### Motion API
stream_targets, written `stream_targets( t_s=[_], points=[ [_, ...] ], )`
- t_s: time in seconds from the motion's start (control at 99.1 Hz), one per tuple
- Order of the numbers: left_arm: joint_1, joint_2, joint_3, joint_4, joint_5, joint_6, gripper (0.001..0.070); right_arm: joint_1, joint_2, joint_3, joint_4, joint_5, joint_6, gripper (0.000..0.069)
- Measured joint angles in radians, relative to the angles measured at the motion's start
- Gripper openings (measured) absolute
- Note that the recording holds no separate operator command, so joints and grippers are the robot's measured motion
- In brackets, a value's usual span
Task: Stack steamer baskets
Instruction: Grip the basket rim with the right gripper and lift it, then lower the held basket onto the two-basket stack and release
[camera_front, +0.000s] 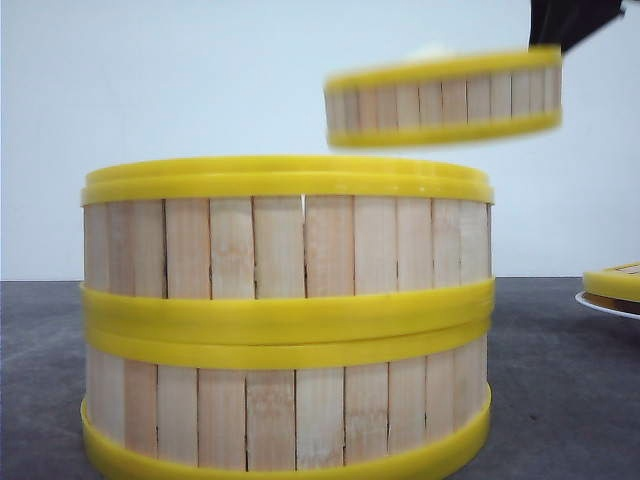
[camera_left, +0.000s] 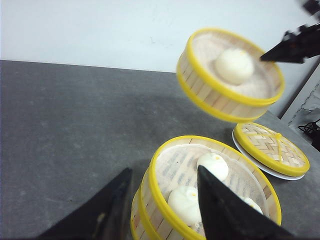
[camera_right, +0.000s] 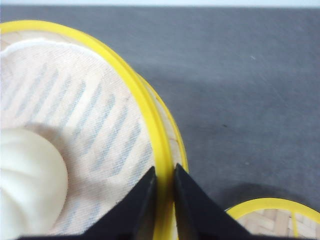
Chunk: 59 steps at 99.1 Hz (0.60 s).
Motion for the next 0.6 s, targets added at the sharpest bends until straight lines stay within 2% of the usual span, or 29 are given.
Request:
stream_targets(
  t_s=[0.313,0.595],
  points=[
    [0.0,0.0,0.0,0.0,0.0,0.0,0.0234,0.097,-0.188,0.001,-0.147,-0.092,-0.076,0.0035],
    [0.0,0.0,0.0,0.001,0.0,0.0,0.0234,0.248,-0.206,0.001,-0.208,-0.113,-0.099,0.0035]
  ],
)
